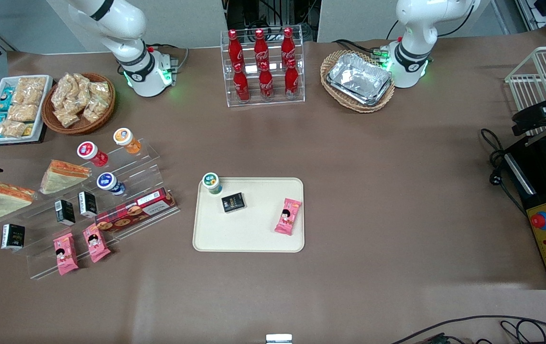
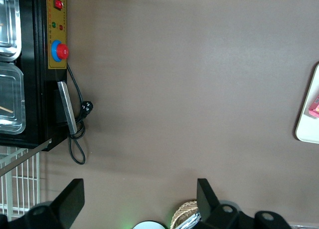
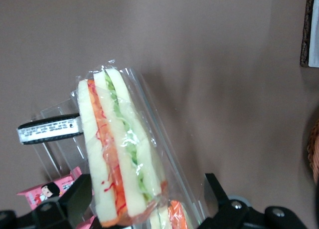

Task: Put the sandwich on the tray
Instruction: 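Lower the right gripper and grasp the plastic-wrapped tomato-cucumber sandwich, then lift the wrapped sandwich up off the rack with the right gripper, then carry the sandwich over the cream tray beside the black tissue pack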

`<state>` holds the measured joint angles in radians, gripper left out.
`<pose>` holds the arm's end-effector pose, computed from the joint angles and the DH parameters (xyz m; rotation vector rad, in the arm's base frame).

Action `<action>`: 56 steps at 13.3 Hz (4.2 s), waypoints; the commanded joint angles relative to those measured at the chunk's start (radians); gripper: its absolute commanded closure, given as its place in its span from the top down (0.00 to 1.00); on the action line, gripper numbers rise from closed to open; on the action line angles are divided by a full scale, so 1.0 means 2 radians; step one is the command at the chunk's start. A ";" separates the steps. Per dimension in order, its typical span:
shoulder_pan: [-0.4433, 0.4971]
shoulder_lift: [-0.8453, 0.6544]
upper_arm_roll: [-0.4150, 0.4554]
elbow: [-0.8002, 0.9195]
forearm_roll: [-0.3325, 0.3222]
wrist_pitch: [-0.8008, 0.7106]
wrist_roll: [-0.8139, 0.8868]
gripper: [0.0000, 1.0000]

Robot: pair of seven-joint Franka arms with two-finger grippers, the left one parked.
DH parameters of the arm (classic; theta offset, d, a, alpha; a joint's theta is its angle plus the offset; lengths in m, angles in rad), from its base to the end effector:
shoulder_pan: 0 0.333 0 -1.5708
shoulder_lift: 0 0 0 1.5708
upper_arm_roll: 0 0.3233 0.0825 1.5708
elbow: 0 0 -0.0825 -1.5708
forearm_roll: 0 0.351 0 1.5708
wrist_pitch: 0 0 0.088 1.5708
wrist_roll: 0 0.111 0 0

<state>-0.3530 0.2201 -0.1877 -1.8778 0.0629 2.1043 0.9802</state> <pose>0.5057 -0.2929 0.4169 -2.2355 2.1850 -0.0118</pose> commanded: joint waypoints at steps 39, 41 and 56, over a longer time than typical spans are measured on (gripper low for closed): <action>0.148 -0.028 0.283 0.130 0.048 -0.136 0.419 0.22; 0.192 -0.001 0.283 0.130 0.020 -0.086 0.471 0.23; 0.325 0.263 0.248 0.248 -0.134 0.096 0.688 0.23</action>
<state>0.2435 0.6360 0.3614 -1.5145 -0.1673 2.2720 2.3021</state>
